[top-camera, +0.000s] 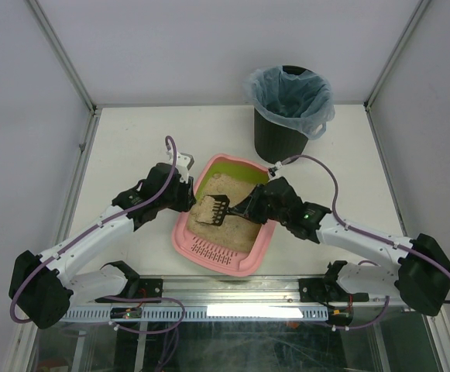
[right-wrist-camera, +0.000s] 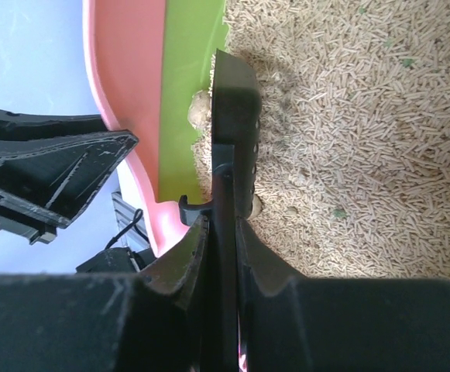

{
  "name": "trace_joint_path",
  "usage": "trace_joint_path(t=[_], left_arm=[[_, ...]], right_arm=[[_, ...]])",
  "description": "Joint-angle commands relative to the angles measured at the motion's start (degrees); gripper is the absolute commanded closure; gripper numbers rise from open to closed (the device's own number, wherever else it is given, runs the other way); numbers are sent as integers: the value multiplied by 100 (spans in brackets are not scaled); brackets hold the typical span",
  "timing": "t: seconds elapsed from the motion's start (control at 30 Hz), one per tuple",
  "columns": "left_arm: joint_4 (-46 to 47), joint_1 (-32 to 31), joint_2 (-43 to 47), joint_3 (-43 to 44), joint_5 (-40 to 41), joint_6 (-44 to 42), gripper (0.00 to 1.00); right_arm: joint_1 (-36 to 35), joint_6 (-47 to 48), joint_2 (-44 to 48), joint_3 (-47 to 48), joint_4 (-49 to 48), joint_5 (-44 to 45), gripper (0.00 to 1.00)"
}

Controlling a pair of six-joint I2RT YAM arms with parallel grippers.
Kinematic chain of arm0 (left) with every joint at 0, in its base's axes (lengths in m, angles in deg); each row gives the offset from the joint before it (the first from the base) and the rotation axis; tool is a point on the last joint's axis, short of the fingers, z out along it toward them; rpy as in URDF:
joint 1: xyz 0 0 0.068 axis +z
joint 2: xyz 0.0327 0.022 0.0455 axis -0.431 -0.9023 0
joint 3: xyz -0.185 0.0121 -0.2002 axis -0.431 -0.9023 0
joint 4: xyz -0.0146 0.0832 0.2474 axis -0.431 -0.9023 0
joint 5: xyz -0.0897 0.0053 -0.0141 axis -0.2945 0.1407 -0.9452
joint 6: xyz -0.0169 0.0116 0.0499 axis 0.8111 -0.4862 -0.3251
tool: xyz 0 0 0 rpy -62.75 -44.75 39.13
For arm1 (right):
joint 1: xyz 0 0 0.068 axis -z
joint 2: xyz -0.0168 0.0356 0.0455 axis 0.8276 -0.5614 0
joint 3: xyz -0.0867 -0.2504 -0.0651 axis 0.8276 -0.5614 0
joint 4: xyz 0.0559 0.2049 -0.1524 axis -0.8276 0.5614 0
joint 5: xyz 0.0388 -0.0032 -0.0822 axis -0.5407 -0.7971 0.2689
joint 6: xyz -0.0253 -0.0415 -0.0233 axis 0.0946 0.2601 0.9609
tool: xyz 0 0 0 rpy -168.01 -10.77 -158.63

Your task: Clean the litter box

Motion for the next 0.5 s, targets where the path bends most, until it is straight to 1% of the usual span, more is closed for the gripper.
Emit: trace_joint_path(t=[0.0, 0.1, 0.2, 0.27, 0.47], left_arm=[[-13, -184, -52, -78, -655, 218, 82], [-13, -180, -61, -80, -662, 216, 82], [-14, -177, -78, -71, -670, 205, 82], [-13, -185, -88, -78, -676, 204, 82], [-13, -185, -95, -73, -706, 204, 82]], right_arm=[[-32, 307, -145, 601, 303, 340, 100], [-31, 665, -378, 1170, 1117, 481, 100], [-32, 948, -871, 1704, 1737, 376, 100], [-33, 977, -1106, 1719, 1616, 151, 100], [-32, 654, -1769, 1261, 383, -800, 100]])
